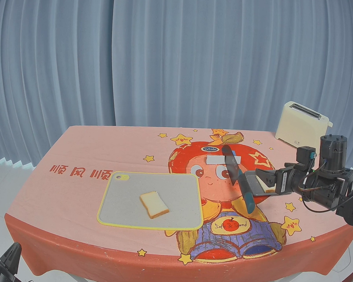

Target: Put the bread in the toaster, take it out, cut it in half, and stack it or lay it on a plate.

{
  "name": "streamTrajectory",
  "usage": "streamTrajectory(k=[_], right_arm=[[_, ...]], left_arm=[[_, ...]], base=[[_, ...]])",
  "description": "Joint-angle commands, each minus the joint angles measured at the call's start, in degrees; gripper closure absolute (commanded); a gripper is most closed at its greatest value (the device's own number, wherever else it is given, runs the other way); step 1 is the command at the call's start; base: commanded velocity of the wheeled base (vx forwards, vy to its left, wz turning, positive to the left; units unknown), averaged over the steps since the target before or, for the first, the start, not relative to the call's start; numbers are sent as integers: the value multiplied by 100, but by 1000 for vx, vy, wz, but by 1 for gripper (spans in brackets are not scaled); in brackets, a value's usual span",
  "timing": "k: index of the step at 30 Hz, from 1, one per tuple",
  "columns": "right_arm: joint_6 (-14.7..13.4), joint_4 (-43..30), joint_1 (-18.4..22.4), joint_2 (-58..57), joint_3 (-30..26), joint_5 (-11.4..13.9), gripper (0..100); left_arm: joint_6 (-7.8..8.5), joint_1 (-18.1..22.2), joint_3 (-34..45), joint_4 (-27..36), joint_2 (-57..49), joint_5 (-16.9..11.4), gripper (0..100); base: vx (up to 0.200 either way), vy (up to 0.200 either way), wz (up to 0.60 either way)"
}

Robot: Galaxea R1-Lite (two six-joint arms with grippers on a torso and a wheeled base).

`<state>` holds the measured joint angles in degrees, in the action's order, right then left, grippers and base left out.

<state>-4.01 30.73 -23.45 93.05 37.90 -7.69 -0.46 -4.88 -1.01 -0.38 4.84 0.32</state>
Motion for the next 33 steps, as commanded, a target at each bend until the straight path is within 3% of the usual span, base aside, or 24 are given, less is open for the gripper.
streamTrajectory(k=[1, 33], right_arm=[[-3, 3, -54, 20, -20, -4, 0], [-30, -6, -476, 20, -143, -13, 0]], left_arm=[[-6, -5, 101, 3, 8, 3, 100], [-6, -5, 101, -6, 8, 3, 100]], base=[[0, 0, 0], [0, 188, 0]])
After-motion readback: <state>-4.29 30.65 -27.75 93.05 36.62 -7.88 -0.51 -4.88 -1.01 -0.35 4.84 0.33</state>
